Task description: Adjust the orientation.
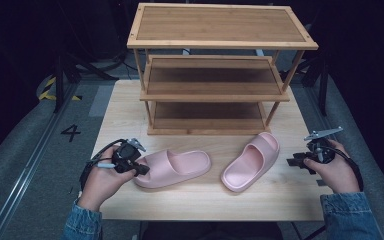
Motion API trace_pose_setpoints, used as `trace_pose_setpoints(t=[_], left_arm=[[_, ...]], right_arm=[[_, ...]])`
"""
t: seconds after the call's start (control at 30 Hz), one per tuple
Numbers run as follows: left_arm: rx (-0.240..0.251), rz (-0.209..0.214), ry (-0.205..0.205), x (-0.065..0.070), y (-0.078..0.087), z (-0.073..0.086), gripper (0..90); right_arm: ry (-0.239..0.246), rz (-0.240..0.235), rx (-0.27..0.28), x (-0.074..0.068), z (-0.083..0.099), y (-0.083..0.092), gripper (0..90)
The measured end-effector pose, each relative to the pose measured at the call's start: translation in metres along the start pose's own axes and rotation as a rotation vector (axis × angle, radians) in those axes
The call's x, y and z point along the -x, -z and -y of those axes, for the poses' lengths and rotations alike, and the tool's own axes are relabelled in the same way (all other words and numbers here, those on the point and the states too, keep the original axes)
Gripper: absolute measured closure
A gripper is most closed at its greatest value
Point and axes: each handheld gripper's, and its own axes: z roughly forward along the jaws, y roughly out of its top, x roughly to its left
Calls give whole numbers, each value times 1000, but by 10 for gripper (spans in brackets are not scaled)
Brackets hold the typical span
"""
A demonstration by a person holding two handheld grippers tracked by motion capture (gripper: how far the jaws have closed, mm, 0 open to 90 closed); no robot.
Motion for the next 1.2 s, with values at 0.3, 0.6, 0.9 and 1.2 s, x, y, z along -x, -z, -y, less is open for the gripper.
trace_pose_setpoints(t=[0.3, 0.6, 0.9, 1.2], left_arm=[[-165, 81, -68, 14, -18, -1, 894], [-281, 122, -87, 12, -39, 2, 865], [-254, 76, -6, -5, -45, 6, 840], [-157, -57, 68, -25, -45, 2, 810]], right_arm=[[0, -1, -1, -1, -1, -2, 578], [7, 7, 10, 1, 0, -1, 557], [8, 5, 4, 1, 0, -4, 534], [0, 14, 4, 3, 3, -4, 515]])
